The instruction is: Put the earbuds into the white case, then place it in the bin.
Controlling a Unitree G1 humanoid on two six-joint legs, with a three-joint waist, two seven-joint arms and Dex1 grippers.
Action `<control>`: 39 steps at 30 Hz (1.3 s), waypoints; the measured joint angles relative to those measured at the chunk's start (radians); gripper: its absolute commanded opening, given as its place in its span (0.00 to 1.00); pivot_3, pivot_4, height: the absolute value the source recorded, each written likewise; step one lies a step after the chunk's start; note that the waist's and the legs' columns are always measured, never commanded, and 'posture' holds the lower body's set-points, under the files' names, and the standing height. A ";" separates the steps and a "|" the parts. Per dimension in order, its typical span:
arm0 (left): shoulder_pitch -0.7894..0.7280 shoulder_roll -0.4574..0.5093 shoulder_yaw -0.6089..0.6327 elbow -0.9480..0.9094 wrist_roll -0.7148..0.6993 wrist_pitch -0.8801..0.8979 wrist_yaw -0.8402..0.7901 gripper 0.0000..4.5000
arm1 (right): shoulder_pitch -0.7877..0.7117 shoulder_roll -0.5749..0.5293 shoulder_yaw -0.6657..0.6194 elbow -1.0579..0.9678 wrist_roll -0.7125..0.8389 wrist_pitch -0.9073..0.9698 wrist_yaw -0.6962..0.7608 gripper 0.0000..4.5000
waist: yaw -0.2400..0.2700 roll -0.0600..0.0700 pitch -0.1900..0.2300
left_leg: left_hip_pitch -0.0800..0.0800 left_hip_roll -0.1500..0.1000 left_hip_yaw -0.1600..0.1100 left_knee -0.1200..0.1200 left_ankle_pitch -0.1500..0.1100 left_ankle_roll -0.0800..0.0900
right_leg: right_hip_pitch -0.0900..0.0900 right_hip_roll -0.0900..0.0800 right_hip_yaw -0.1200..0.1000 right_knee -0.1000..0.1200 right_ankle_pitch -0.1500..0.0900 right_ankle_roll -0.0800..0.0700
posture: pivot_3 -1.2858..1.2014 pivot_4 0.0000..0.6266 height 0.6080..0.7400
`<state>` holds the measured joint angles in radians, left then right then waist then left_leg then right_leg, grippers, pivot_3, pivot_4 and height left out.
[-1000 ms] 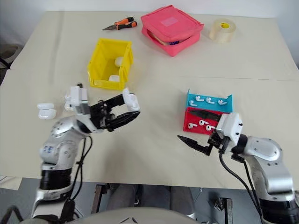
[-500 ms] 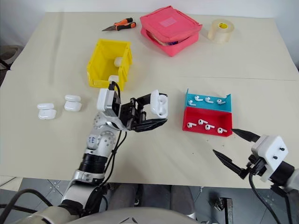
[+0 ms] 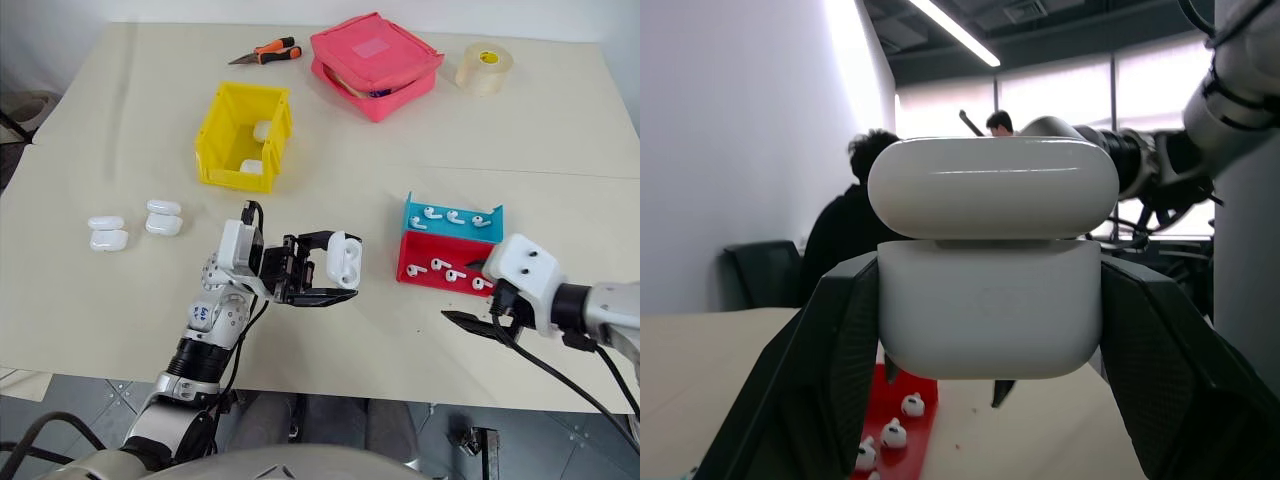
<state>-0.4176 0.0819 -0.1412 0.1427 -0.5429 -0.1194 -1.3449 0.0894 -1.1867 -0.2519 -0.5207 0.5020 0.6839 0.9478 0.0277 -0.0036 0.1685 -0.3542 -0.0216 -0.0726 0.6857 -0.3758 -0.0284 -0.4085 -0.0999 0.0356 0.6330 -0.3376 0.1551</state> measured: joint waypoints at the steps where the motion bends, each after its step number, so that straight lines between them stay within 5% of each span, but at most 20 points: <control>1: 0.000 0.001 -0.001 0.000 0.000 0.000 0.001 0.63 | -0.031 -0.031 0.037 0.022 -0.021 0.000 0.011 1.00 | 0.000 0.000 0.000 | 0.000 0.000 0.000 0.000 0.000 0.000 | 0.000 0.000 0.000 -0.001 0.000 0.000 | 0.52 0.24 1.00; 7: 0.004 -0.001 -0.006 -0.010 0.000 0.002 0.024 0.63 | -0.111 -0.155 0.146 0.112 -0.129 -0.032 0.104 1.00 | -0.003 0.000 0.000 | -0.001 0.001 0.000 -0.001 0.000 0.000 | 0.000 0.000 -0.001 -0.003 0.000 0.001 | 0.52 0.24 1.00; 16: 0.014 -0.004 -0.019 -0.016 0.000 0.004 0.052 0.63 | -0.255 -0.145 0.284 0.211 -0.237 -0.116 0.171 1.00 | -0.005 0.000 0.000 | -0.001 0.001 0.001 0.000 0.000 0.000 | -0.001 0.000 -0.001 -0.002 0.000 0.001 | 0.52 0.24 1.00; 19: 0.015 -0.004 -0.024 -0.022 -0.001 0.016 0.064 0.62 | -0.273 -0.136 0.325 0.231 -0.275 -0.149 0.186 0.89 | -0.005 0.000 0.000 | -0.001 0.001 0.001 0.000 0.000 0.000 | -0.001 0.000 -0.001 -0.002 0.000 0.001 | 0.52 0.24 1.00; 23: 0.017 -0.003 -0.019 -0.061 -0.015 0.063 0.091 0.62 | -0.289 -0.129 0.355 0.267 -0.315 -0.190 0.208 0.59 | -0.004 0.000 0.000 | -0.001 0.001 0.001 0.000 0.000 0.000 | -0.001 -0.001 -0.001 -0.002 0.000 0.001 | 0.52 0.24 1.00; 35: 0.018 0.009 -0.022 -0.064 -0.019 0.075 0.082 0.62 | -0.343 -0.088 0.384 0.306 -0.388 -0.225 0.240 0.59 | -0.005 0.000 0.000 | -0.001 0.001 0.001 0.000 0.000 0.000 | -0.001 0.000 -0.001 -0.002 0.000 0.001 | 0.52 0.24 1.00; 39: 0.027 0.012 -0.023 -0.064 -0.019 0.075 0.082 0.62 | -0.354 -0.065 0.402 0.327 -0.404 -0.226 0.247 0.38 | -0.005 0.000 0.000 | -0.001 0.001 0.001 0.000 0.000 0.000 | -0.002 0.000 -0.001 -0.002 0.000 0.001 | 0.52 0.24 1.00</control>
<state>-0.3909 0.0936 -0.1640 0.0785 -0.5615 -0.0443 -1.2629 -0.2650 -1.2512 0.1501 -0.1935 0.0975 0.4575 1.1946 0.0230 -0.0031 0.1685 -0.3553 -0.0209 -0.0718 0.6856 -0.3757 -0.0286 -0.4101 -0.1002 0.0347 0.6315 -0.3371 0.1560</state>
